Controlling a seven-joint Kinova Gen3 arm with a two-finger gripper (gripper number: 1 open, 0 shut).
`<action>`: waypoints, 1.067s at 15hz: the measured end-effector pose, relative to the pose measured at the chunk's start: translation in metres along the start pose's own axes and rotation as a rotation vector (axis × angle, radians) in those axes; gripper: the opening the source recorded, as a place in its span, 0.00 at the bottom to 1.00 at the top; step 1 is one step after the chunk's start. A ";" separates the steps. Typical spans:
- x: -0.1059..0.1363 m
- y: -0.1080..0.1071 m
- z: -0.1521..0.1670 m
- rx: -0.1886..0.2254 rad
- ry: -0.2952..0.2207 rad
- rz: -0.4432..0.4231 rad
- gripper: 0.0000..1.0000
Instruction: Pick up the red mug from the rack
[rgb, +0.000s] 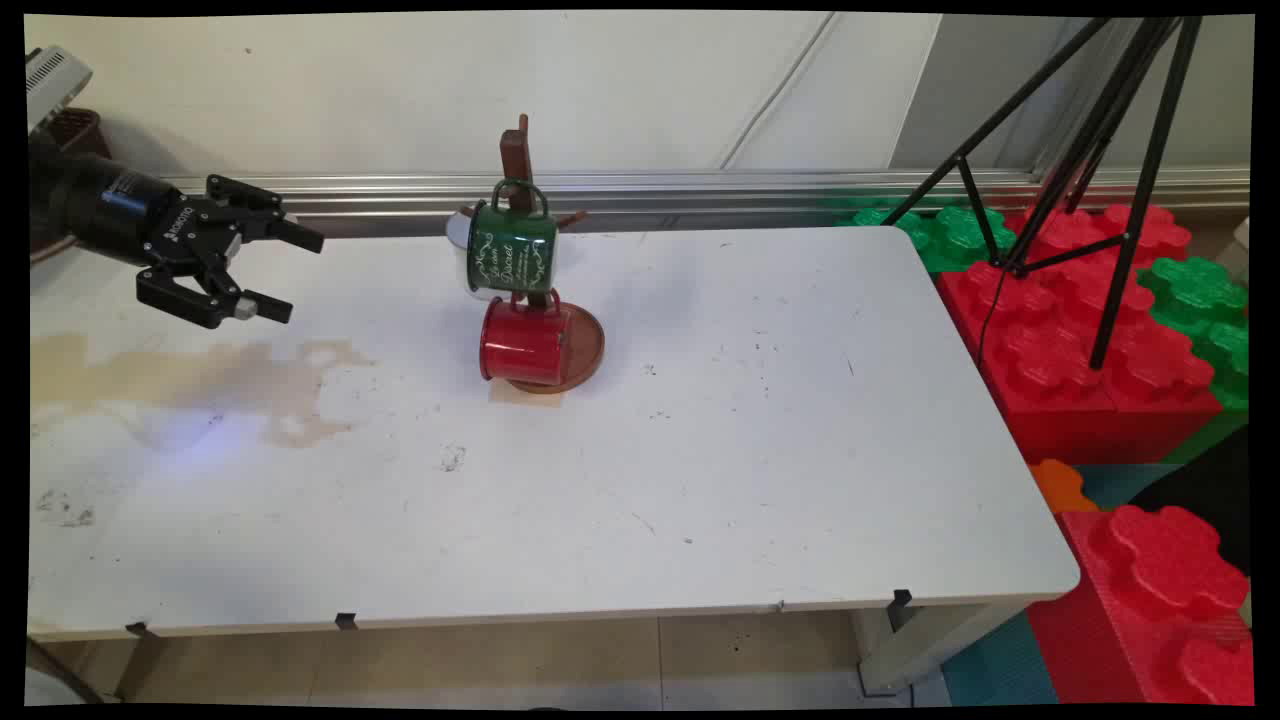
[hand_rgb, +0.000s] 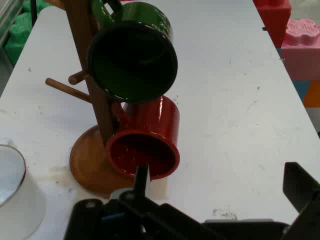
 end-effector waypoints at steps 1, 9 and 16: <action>0.000 -0.001 0.000 -0.001 0.000 -0.002 1.00; 0.001 -0.002 0.002 -0.003 -0.001 -0.010 1.00; -0.001 -0.001 0.009 -0.005 -0.005 -0.022 1.00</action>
